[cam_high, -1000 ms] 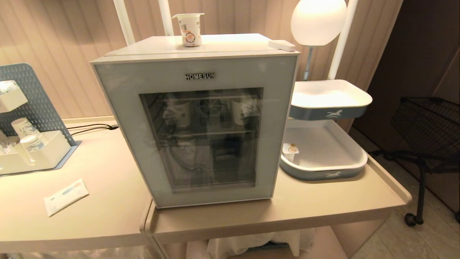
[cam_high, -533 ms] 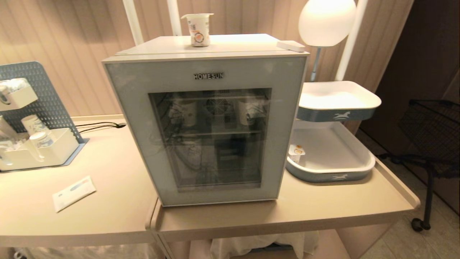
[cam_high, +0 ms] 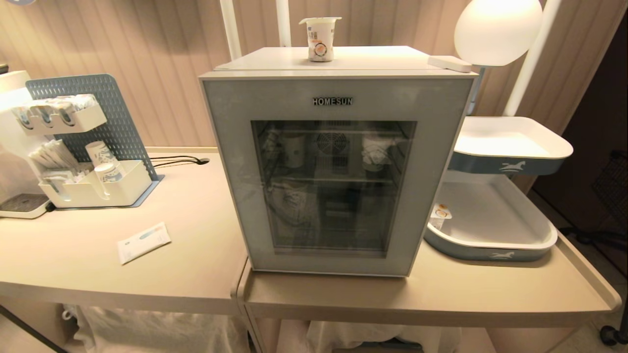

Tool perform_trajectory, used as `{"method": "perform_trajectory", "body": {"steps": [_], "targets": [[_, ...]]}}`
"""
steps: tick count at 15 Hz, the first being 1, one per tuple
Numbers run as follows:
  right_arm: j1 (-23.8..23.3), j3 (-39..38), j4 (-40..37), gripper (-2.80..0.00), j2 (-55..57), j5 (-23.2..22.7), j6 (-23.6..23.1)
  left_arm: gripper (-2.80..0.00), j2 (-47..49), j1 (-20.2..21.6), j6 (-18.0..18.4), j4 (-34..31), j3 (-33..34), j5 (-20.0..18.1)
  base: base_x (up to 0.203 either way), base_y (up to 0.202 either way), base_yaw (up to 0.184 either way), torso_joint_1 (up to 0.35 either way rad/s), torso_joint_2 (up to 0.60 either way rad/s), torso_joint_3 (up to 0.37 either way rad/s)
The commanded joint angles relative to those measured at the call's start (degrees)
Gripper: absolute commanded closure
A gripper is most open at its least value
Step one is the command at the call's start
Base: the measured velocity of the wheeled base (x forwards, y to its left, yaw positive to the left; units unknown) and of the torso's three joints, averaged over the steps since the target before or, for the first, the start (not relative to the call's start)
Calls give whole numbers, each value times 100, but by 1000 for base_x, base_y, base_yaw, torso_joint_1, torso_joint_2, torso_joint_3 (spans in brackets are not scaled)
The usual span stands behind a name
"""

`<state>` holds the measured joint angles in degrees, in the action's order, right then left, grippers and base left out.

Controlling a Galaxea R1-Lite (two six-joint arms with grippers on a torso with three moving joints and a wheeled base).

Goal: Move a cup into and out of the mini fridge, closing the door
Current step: Open the freezer door

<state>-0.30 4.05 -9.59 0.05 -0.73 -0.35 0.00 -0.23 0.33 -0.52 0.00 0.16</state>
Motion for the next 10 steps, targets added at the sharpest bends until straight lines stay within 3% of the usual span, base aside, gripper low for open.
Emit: {"method": "perform_trajectory", "body": {"steps": [1,10], "targets": [[-4,0,-7,0,4,3,0,0,0,6,2,-1,0,2,0,0,0,0,0,0],[-5,8,-25,0,4,3,0,0,9,6,29,-7,0,2,0,0,0,0,0,0]]}}
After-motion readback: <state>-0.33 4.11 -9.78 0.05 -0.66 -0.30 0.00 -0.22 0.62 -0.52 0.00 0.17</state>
